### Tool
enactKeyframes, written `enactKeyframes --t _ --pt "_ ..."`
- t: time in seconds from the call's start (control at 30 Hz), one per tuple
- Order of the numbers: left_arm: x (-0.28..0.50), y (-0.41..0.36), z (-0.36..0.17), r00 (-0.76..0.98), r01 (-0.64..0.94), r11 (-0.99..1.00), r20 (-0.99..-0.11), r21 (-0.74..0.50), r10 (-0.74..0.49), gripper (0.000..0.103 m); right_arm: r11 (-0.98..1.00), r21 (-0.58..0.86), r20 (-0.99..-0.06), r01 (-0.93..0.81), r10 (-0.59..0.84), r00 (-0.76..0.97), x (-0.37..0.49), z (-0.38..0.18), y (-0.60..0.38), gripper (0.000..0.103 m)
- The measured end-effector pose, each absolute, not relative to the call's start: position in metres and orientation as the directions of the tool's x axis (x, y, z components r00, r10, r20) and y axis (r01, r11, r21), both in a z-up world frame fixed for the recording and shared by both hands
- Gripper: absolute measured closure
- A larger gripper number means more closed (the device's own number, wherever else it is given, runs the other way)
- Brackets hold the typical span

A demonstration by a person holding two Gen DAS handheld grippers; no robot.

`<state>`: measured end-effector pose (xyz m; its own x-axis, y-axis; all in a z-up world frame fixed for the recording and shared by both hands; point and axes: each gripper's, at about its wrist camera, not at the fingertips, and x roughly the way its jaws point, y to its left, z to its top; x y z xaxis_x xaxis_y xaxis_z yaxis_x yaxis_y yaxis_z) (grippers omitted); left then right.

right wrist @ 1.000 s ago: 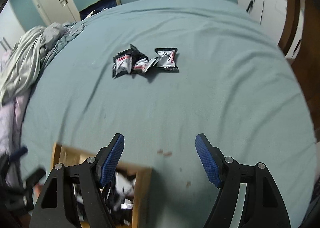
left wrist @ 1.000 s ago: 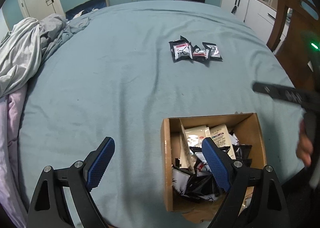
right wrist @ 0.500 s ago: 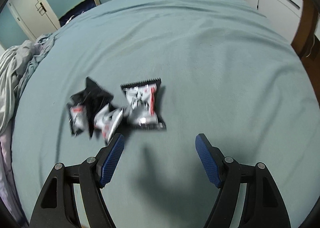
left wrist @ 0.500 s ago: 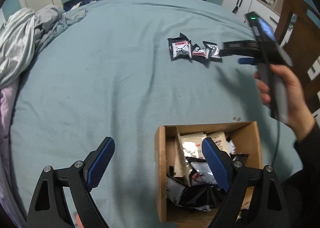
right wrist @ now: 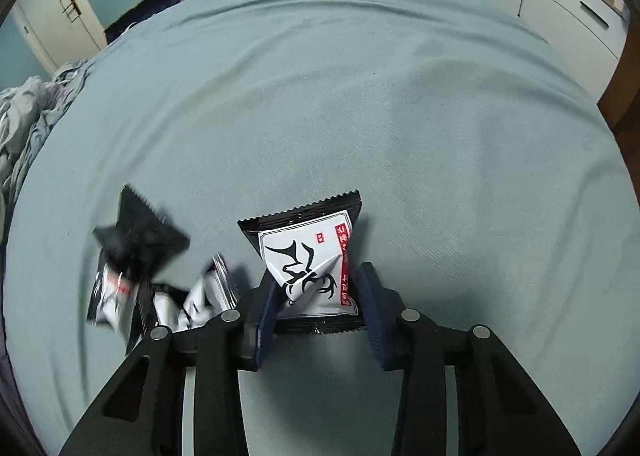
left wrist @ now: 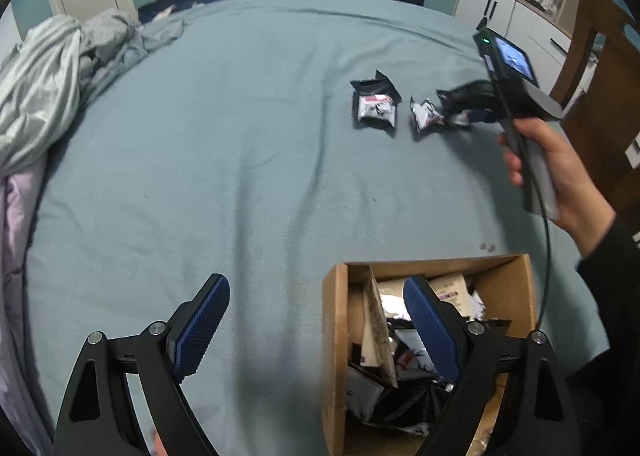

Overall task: Organize snacks
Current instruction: 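Move the right gripper to the pile and grasp a white deer-logo packet, then grasp a white deer-logo packet with the left gripper while the right gripper carries its packet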

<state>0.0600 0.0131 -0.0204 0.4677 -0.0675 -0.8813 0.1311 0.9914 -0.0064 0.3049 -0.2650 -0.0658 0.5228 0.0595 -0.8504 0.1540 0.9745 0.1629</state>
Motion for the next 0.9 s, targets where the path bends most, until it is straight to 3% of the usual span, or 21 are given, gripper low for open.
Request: enactKeyframes --t 0.23,0.37,0.43,0.5,0.7,0.9 --pt "0.05 0.009 -0.006 0.554 0.126 0.987 -0.832 0.097 0.011 0.013 0.918 0.357 -0.775 0.174 0.188 0.603 0.224 -0.024 -0.285 0.074" --pt "0.055 -0.007 0.007 0.572 0.175 0.975 -0.82 0.137 0.013 0.013 0.909 0.389 -0.756 0.148 0.223 0.615 0.165 0.0 -0.284 0.074" --pt "0.063 -0.015 0.012 0.57 0.196 0.971 -0.821 0.135 -0.001 0.005 0.903 0.403 -0.744 0.146 0.231 0.627 0.138 0.004 -0.286 0.074" --pt "0.088 -0.024 0.011 0.532 0.227 0.97 -0.845 0.085 -0.05 0.0 0.903 0.409 -0.737 0.131 0.243 0.631 0.109 0.006 -0.285 0.074" --pt "0.164 -0.047 -0.01 0.432 0.194 0.978 -0.902 0.08 -0.012 0.0 0.874 0.478 -0.708 0.085 0.326 0.626 0.032 -0.001 -0.289 0.074" --pt "0.233 -0.072 -0.047 0.354 0.132 0.986 -0.934 0.106 0.053 0.0 0.839 0.516 -0.77 0.171 0.367 0.522 0.05 -0.035 -0.3 0.074"
